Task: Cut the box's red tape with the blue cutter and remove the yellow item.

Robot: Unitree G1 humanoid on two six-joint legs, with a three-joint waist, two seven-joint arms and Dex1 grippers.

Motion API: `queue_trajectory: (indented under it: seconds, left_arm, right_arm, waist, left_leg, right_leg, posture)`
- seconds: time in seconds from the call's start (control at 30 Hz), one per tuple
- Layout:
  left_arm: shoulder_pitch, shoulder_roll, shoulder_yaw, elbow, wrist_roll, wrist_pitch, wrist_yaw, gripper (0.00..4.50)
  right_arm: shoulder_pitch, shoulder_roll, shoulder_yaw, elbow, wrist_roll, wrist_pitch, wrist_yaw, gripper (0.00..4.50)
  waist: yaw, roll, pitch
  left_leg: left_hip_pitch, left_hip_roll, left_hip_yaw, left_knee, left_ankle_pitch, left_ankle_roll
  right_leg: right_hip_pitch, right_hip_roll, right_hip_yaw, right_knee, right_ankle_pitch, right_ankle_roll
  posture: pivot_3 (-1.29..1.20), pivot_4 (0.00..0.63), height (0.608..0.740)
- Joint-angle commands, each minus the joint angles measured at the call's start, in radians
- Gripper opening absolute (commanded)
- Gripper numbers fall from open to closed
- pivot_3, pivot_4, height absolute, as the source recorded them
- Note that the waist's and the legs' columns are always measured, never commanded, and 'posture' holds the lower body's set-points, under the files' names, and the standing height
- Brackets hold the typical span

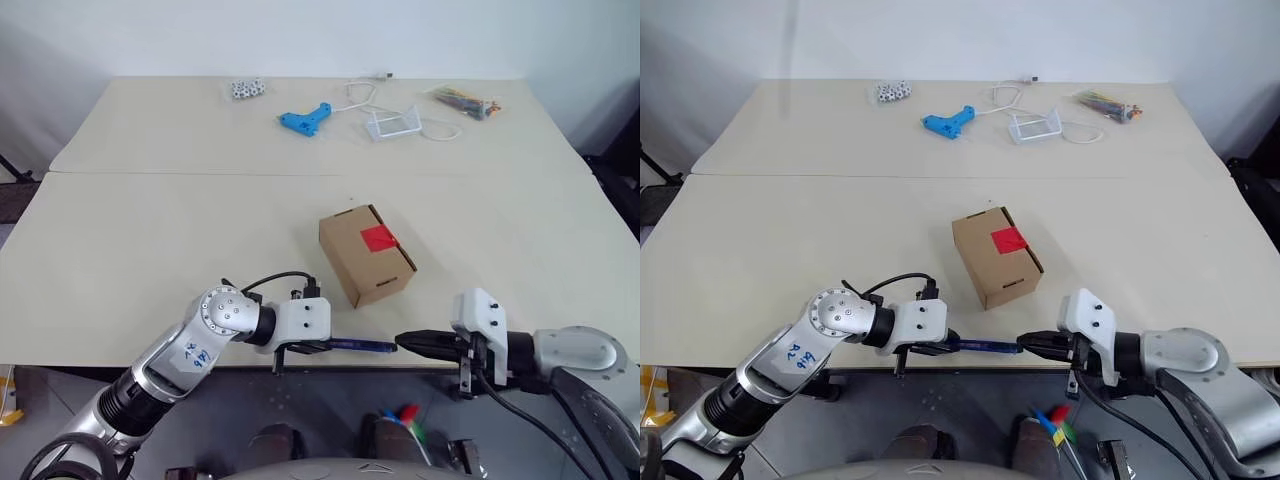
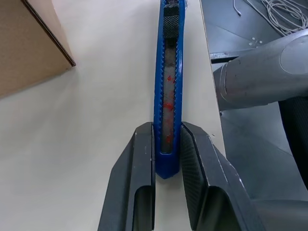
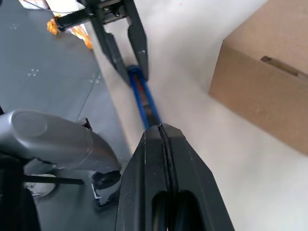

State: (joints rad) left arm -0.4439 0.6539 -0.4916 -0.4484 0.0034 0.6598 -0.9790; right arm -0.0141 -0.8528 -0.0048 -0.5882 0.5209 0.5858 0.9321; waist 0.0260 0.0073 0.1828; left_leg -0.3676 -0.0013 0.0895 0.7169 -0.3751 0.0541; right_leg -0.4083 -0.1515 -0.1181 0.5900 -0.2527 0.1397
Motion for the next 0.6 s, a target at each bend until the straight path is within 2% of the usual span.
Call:
queue_trajectory:
  seconds: [0.03,0.17,0.6]
  left_arm:
    - [0.011,0.014,-0.049,0.025,0.041,0.044,0.013,0.42]
    - [-0.001,0.015,-0.061,0.022,0.053,0.054,0.025,0.42]
    - [-0.003,0.013,-0.074,0.012,0.05,0.073,0.038,0.42]
  right_arm:
    - [-0.053,0.019,0.078,0.039,-0.065,-0.018,-0.014,0.0]
    - [-0.085,0.028,0.136,0.076,-0.116,-0.033,-0.006,0.0]
    - [-0.069,0.081,0.216,0.125,-0.178,-0.081,0.005,0.0]
  waist:
    - [0.001,0.0,0.0]
    - [0.002,0.0,0.0]
    - [0.001,0.001,-0.001]
  left_leg:
    - [0.0,0.0,0.0,0.0,0.0,0.0]
    - [-0.001,-0.001,0.0,0.0,0.0,0.0]
    - [0.0,-0.001,0.0,0.0,0.0,0.0]
  right_leg:
    - [0.0,0.0,0.0,0.0,0.0,0.0]
    - [0.0,0.0,0.0,0.0,0.0,0.0]
    - [0.001,0.0,-0.001,0.0,0.0,0.0]
  posture:
    - [0.0,0.15,0.74]
    - [0.0,0.15,0.74]
    - [0.0,0.15,0.74]
